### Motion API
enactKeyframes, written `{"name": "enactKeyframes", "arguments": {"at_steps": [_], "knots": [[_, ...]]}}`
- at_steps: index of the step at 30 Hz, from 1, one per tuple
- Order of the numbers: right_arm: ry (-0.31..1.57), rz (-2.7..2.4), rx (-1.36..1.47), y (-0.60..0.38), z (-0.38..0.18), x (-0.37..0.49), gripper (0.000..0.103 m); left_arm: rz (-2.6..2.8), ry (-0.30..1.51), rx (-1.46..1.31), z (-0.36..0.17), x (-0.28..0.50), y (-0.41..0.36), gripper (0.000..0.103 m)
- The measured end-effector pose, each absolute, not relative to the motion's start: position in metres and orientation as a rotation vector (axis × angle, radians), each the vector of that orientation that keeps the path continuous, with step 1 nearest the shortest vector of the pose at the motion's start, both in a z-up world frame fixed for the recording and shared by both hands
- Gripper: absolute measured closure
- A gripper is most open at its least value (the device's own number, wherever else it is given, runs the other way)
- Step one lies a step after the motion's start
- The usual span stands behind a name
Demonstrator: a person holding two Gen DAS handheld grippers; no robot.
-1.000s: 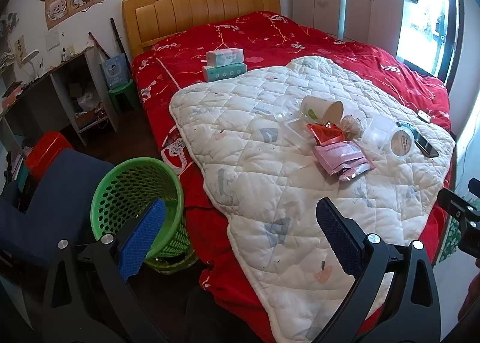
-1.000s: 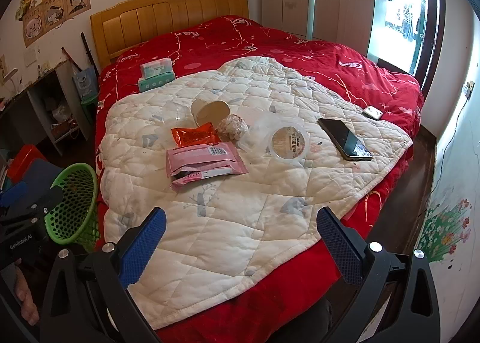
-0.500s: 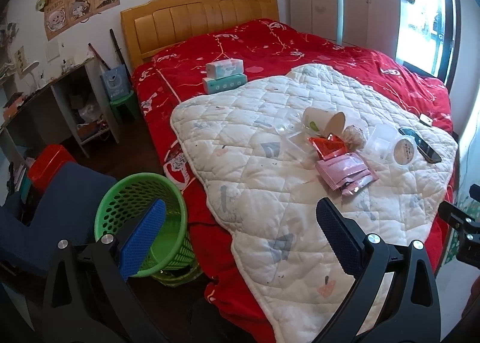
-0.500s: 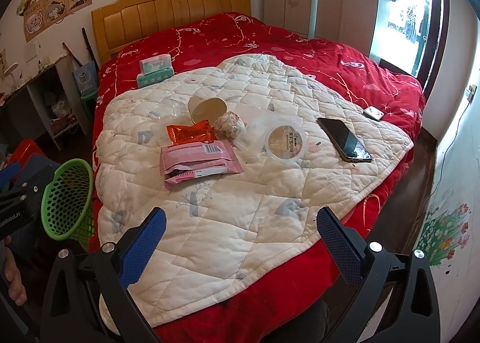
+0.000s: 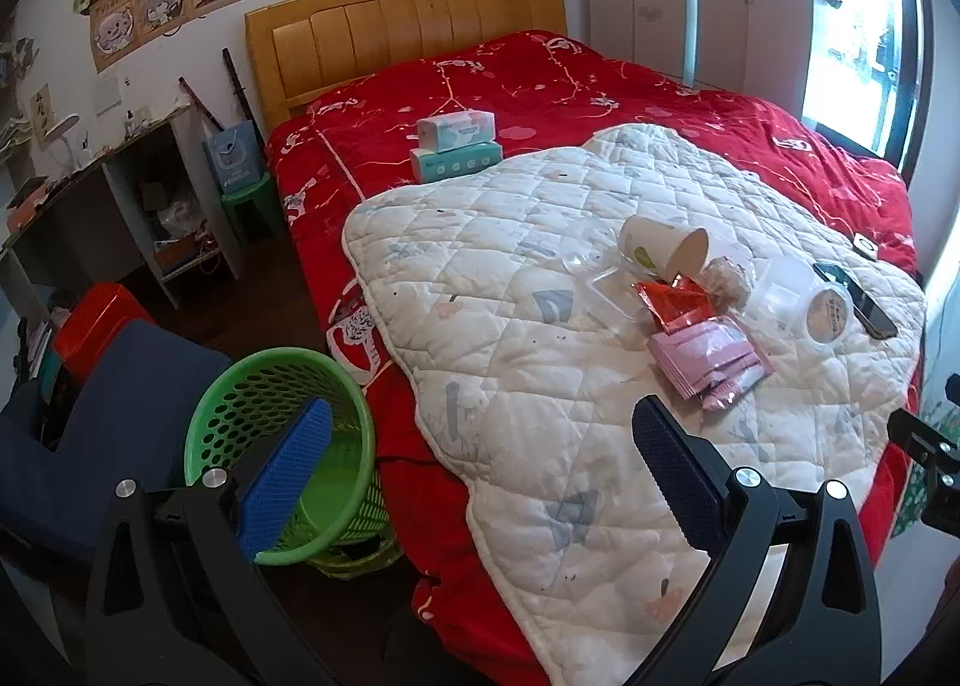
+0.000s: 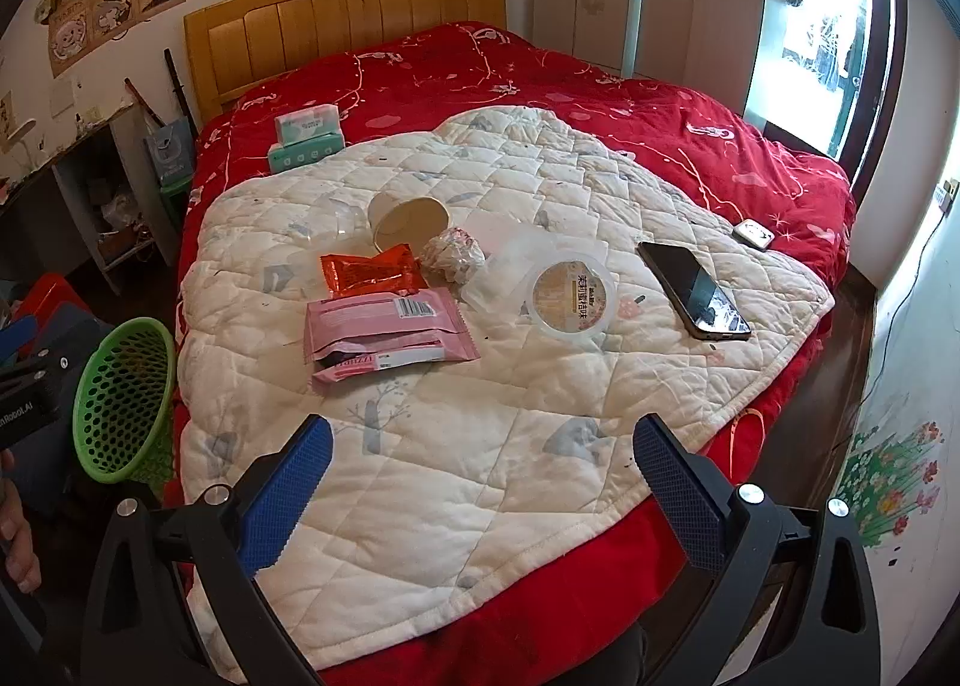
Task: Collect trash
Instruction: 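Move both tools toward the trash on the white quilted pad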
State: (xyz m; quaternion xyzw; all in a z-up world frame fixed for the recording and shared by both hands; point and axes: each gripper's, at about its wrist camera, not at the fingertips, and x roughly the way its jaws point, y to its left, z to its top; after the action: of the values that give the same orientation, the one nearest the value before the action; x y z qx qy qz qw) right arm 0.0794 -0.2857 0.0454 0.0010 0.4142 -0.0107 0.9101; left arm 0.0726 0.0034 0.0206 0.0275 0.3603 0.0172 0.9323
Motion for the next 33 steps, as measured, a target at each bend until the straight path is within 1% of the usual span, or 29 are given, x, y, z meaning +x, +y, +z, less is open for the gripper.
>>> {"name": "enactKeyframes", "arguments": {"at_steps": [16,33], "knots": [[0.858,0.019,-0.032,-0.281,0.043,0.109,0.006,0.041,0.75,0.054,0.018,0.099,-0.007,0.005],[0.888,0.067,-0.05,-0.267,0.033,0.136,0.006,0.082,0.744,0.037,0.015,0.12,0.003,0.005]]}}
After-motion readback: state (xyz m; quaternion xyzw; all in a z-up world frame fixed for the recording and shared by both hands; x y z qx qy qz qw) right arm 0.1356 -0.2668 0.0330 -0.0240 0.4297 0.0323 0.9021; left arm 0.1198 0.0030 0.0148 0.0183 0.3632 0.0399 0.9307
